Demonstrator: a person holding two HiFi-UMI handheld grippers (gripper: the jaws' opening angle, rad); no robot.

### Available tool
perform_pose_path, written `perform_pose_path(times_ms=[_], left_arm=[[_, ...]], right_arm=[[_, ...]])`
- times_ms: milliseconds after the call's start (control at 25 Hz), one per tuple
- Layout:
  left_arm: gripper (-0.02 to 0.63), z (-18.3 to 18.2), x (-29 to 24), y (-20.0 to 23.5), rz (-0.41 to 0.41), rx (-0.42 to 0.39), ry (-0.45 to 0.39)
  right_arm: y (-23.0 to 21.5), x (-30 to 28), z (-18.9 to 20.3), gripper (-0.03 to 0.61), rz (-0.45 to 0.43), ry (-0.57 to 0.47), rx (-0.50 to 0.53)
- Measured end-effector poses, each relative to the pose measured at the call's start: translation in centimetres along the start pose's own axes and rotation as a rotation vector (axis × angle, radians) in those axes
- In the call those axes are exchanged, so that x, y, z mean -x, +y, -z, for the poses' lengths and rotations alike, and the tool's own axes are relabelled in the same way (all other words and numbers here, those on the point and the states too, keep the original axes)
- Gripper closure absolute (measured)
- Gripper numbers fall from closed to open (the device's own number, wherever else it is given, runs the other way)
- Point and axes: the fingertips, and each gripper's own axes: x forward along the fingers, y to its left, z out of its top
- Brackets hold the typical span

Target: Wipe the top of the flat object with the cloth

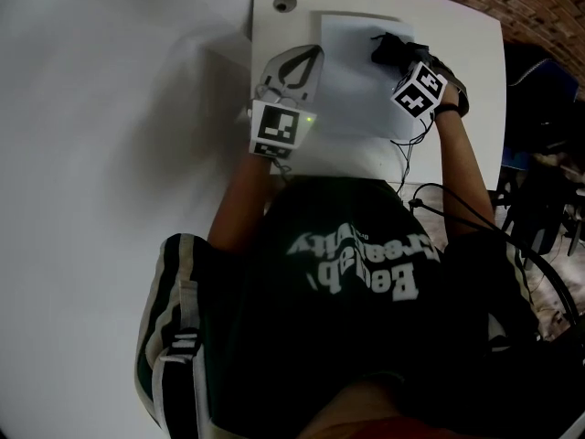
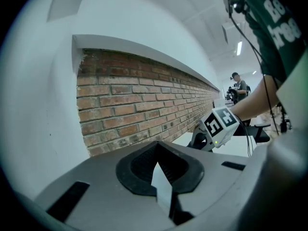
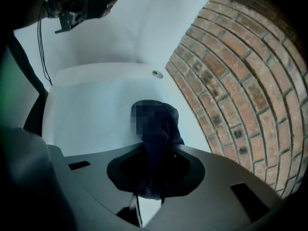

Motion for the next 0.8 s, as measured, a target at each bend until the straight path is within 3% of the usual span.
perform_pose_path(times_ms=[200,440,640,800], left_arm=[[0.617,0.5,1.1,0.8,-0.038,0.021,0.005],[0.617,2.1,2.2,2.1,-0.07,0.027,0.001],[0.617,2.6,3.4,2.9,-0.099,0.039,0.013],[0.617,2.7,4.0,3.1,-0.111,0.032,0.033]], right_arm=[[2.6,1.5,-6.2,0.52,-0.055,-0.109,0.069],[8.9,-0.4,-11.4,0.52,-0.155,-0.154,0.168],[12.8,-2.0,-12.2,0.52,-0.211,-0.115,0.22],[13.2,-2.2,-12.1,0.522,-0.199,-0.114,0.214]])
